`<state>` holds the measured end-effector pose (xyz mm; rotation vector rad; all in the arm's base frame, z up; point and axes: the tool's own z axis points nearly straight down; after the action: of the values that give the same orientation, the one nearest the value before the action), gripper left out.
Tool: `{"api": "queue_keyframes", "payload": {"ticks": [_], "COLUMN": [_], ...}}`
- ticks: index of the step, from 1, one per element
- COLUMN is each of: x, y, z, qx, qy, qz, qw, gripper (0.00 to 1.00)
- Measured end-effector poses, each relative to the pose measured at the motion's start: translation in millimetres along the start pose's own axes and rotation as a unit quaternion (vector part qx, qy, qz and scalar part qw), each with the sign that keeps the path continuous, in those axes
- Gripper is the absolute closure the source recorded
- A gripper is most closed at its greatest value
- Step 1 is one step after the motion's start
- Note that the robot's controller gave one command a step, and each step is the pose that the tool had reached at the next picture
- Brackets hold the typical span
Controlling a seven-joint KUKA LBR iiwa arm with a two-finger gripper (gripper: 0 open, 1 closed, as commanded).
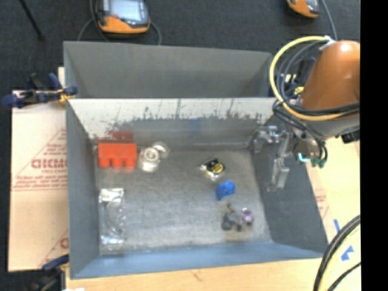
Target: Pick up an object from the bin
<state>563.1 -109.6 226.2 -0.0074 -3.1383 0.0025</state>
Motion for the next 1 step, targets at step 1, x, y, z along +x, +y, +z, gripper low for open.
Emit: {"api": "queue_keyframes", "payload": {"ticks": [1], "x": [27.7], "y": [25.5], "z": [109.9], "qx": [-0.001], "qy": [0.0001], "qz": [-0.102], "qw": [0.9948], "gripper": [0.00]}}
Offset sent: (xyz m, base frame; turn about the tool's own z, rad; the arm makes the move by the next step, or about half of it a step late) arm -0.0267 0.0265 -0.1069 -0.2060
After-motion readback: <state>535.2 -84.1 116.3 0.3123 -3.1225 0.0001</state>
